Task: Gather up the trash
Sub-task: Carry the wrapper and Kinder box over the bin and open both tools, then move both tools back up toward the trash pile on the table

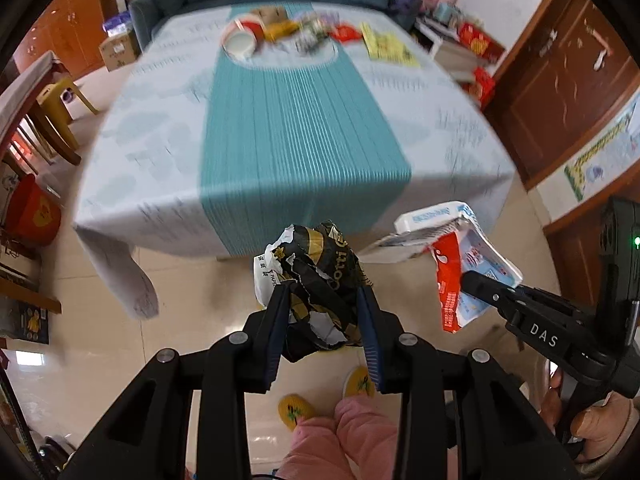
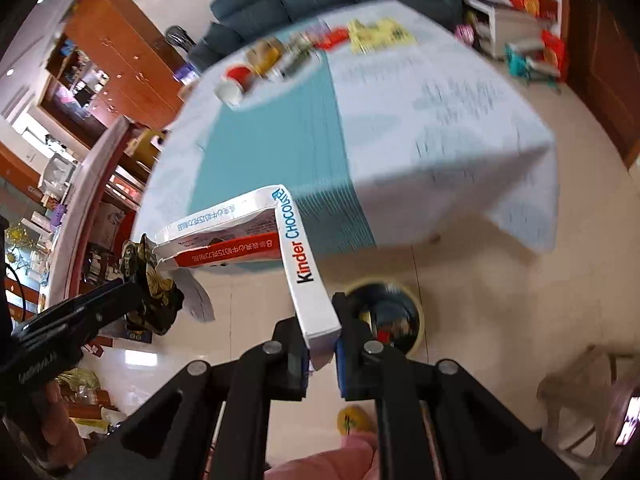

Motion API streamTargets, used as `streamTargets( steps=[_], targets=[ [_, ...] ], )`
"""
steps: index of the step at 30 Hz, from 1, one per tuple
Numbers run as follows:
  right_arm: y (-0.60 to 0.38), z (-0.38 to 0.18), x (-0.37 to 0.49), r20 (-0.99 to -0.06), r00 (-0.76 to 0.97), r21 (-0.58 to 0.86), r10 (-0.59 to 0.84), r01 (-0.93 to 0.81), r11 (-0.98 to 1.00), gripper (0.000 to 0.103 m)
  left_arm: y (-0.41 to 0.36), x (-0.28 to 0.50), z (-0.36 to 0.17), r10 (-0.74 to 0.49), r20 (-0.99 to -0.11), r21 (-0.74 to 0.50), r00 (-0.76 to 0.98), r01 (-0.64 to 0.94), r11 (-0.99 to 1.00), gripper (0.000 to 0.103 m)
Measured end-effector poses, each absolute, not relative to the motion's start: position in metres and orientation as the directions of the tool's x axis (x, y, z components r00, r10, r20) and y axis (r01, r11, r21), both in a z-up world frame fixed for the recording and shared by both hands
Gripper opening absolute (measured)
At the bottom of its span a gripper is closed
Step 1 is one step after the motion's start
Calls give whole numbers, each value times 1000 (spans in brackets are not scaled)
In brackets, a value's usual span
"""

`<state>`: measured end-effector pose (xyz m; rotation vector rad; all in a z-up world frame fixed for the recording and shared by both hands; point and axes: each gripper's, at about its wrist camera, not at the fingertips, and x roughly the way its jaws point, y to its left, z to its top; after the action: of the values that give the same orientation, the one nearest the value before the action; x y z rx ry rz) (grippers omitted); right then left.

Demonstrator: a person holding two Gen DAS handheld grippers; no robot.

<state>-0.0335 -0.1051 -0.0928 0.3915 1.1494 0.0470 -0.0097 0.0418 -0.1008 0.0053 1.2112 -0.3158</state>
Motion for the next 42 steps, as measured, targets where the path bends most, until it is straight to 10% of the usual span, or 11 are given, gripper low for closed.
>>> streamTargets(
  steps=[22, 24, 27, 42],
  targets=[
    [-139, -397, 2, -937, 195, 343, 290, 349, 872, 11, -17, 35, -387, -127, -978, -102, 168, 154, 983, 38],
    [-138, -412, 6, -935, 174, 353, 309, 356, 865, 19, -17, 38, -394, -105, -982, -79, 158, 165, 983, 42],
    [-134, -421, 10, -942, 158, 333, 296, 348, 876, 60, -16, 42, -398, -94, -982, -66, 166, 169, 983, 58],
    [-138, -382, 12, -950, 175, 298, 259, 252, 921, 62, 13, 47, -354, -72, -974, -59, 215, 66, 996, 68]
  ],
)
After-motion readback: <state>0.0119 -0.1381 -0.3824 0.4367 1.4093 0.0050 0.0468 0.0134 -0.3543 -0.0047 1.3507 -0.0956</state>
